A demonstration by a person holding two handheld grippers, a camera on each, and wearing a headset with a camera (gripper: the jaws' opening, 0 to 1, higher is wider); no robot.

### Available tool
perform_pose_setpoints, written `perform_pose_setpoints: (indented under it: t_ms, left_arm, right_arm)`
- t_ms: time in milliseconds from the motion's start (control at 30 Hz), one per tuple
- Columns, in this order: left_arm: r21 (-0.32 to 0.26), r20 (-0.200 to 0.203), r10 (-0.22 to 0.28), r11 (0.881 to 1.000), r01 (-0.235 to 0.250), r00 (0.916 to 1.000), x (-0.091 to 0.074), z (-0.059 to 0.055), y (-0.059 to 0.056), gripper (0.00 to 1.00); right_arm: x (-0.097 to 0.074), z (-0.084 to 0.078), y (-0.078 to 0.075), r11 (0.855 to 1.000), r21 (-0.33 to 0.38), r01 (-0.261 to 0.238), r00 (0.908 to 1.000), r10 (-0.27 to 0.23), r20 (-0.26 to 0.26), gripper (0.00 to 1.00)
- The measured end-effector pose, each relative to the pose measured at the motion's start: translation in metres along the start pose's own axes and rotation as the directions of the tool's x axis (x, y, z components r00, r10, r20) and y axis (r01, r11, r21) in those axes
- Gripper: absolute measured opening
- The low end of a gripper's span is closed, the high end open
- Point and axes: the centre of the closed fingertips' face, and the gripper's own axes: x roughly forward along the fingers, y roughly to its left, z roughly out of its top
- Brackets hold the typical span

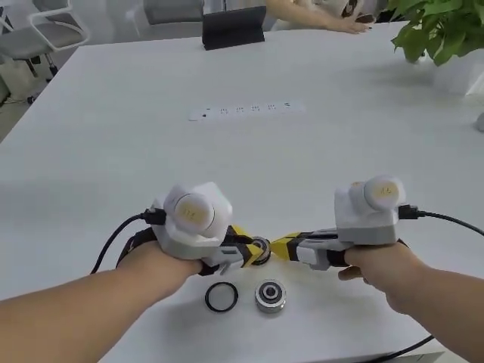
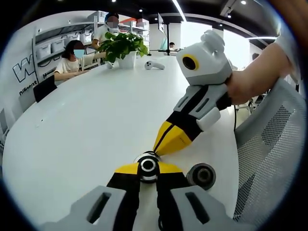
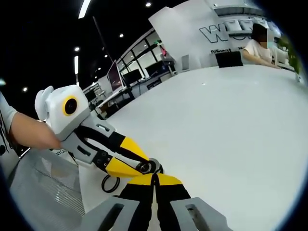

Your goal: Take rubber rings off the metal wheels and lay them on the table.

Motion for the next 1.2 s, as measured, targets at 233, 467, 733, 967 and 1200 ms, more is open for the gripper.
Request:
perform_pose_setpoints:
  t_ms: [233,467,733,967,1200]
  left_arm:
    - [-0.004,-0.002,0.002,1.000,-0.002,1.0000,0.000,0.000,0.000,0.07]
    - [-0.001,-0.006,0.002,1.000,-0.002,1.0000,0.000,0.000,0.000,0.07]
    - [0.001,-0.008,0.001,1.000,-0.001,1.0000,0.000,0.000,0.000,0.07]
    - [0.001,-0.007,0.003,1.000,-0.003,1.0000,0.000,-0.001,0.000,0.07]
    - [-0.002,-0.005,0.005,1.000,-0.005,1.0000,0.001,-0.001,0.000,0.07]
  right_arm:
    - [0.000,0.001,0.003,1.000,-0.010,0.000,1.0000,0.000,-0.003,0.00]
    - [0.001,0.003,0.007,1.000,-0.021,-0.007,1.0000,0.007,0.000,0.00]
    - [0.002,0.004,0.013,0.998,-0.048,-0.027,0.9996,0.027,0.001,0.00]
    - [0.003,0.008,0.019,0.998,-0.024,-0.061,0.9978,0.061,0.024,0.00]
    - [0.000,0.009,0.023,0.995,0.016,-0.095,0.9946,0.094,0.044,0.00]
